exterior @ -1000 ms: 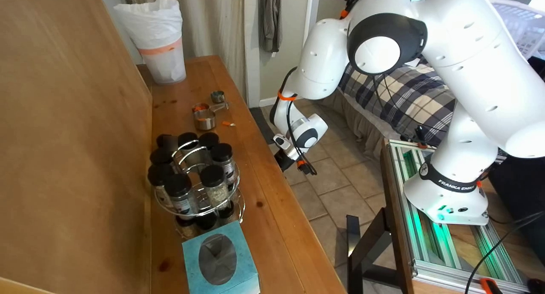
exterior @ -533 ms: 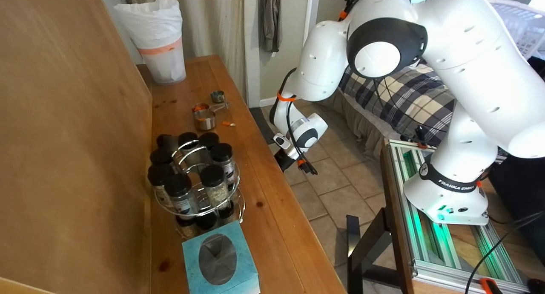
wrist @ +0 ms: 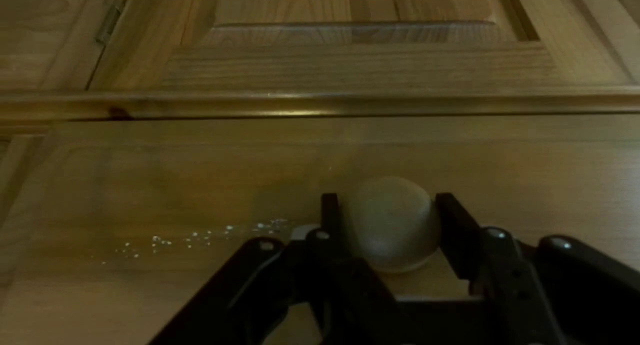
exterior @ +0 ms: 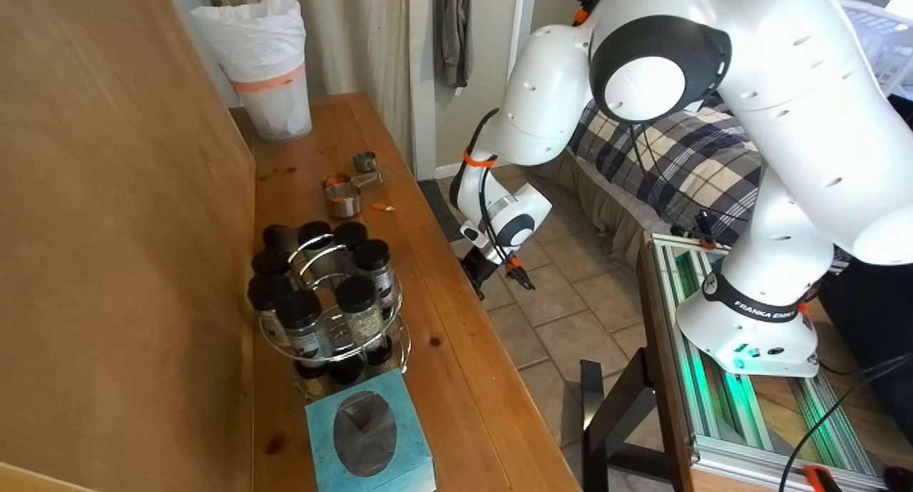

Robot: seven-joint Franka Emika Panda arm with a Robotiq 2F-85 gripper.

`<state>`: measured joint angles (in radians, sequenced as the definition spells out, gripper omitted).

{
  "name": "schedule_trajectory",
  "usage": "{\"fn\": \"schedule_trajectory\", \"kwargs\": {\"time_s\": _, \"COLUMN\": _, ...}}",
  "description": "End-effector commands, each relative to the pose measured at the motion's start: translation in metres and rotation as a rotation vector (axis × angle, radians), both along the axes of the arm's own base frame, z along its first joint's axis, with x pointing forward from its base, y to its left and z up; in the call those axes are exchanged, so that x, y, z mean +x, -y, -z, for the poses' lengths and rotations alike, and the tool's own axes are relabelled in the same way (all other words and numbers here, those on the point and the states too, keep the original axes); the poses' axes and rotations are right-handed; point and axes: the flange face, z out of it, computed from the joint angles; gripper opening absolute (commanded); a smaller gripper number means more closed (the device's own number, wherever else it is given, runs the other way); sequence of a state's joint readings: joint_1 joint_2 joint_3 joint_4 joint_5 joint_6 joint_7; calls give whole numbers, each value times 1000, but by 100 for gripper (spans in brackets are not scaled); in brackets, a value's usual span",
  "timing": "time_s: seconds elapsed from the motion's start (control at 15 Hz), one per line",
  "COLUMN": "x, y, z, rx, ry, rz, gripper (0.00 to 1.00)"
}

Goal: Open the drawer

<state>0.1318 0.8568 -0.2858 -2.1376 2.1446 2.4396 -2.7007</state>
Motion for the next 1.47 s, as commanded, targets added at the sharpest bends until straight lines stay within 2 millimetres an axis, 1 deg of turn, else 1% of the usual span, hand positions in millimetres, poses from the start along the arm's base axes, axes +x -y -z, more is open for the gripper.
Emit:
{"fn": "schedule_trajectory", "kwargs": {"time_s": 0.0, "x": -30, "y": 33, "z": -19, "rx": -127, "ry": -92, "rz": 59, "gripper": 25}}
{"fn": "schedule_trajectory", "kwargs": {"time_s": 0.07, "x": -37, "y": 40, "z": -21, "rx": -148, "ry": -111, "rz": 70, "gripper": 25}}
{"fn": "schedule_trajectory", "kwargs": {"time_s": 0.4, "x": -78, "y": 87, "z": -30, "rx": -217, "ry": -197, "rz": 89, "gripper": 25}}
{"fn": "schedule_trajectory", "kwargs": {"time_s": 0.6, "x": -97, "y": 110, "z": -35, "rx": -239, "ry": -231, "rz": 101, "gripper": 25}}
{"fn": "schedule_trajectory", "kwargs": {"time_s": 0.87, "x": -123, "y": 135, "z": -32, "rx": -239, "ry": -285, "rz": 138, "gripper": 25}}
{"fn": "schedule_trajectory", "kwargs": {"time_s": 1.0, "x": -132, "y": 144, "z": -31, "rx": -234, "ry": -301, "rz": 145, "gripper": 25}}
{"fn": "schedule_trajectory", "kwargs": {"time_s": 1.27, "x": -143, "y": 157, "z": -33, "rx": -209, "ry": -314, "rz": 165, "gripper": 25}}
{"fn": "schedule_trajectory", "kwargs": {"time_s": 1.4, "x": -146, "y": 161, "z": -32, "rx": -191, "ry": -314, "rz": 177, "gripper": 25}}
